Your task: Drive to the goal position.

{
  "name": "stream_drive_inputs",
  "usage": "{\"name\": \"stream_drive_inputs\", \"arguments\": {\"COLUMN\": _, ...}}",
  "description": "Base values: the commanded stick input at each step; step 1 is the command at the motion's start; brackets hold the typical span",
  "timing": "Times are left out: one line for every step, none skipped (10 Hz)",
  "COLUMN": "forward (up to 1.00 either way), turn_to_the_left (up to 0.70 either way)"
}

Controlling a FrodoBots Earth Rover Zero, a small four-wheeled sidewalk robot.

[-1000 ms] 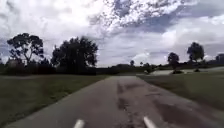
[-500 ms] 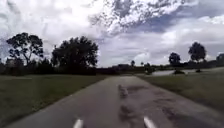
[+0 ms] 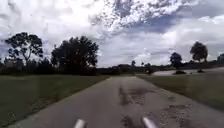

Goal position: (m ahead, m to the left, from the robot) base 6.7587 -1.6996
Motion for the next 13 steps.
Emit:
{"name": "stream_drive_inputs", "arguments": {"forward": 0.70, "turn_to_the_left": -0.14}}
{"name": "stream_drive_inputs", "arguments": {"forward": 0.70, "turn_to_the_left": -0.33}}
{"name": "stream_drive_inputs", "arguments": {"forward": 0.70, "turn_to_the_left": -0.23}}
{"name": "stream_drive_inputs", "arguments": {"forward": 0.70, "turn_to_the_left": -0.05}}
{"name": "stream_drive_inputs", "arguments": {"forward": 0.70, "turn_to_the_left": 0.00}}
{"name": "stream_drive_inputs", "arguments": {"forward": 0.70, "turn_to_the_left": 0.00}}
{"name": "stream_drive_inputs", "arguments": {"forward": 0.70, "turn_to_the_left": 0.00}}
{"name": "stream_drive_inputs", "arguments": {"forward": 0.70, "turn_to_the_left": 0.00}}
{"name": "stream_drive_inputs", "arguments": {"forward": 0.70, "turn_to_the_left": 0.00}}
{"name": "stream_drive_inputs", "arguments": {"forward": 0.70, "turn_to_the_left": 0.00}}
{"name": "stream_drive_inputs", "arguments": {"forward": 0.70, "turn_to_the_left": 0.00}}
{"name": "stream_drive_inputs", "arguments": {"forward": 0.70, "turn_to_the_left": 0.00}}
{"name": "stream_drive_inputs", "arguments": {"forward": 0.70, "turn_to_the_left": 0.00}}
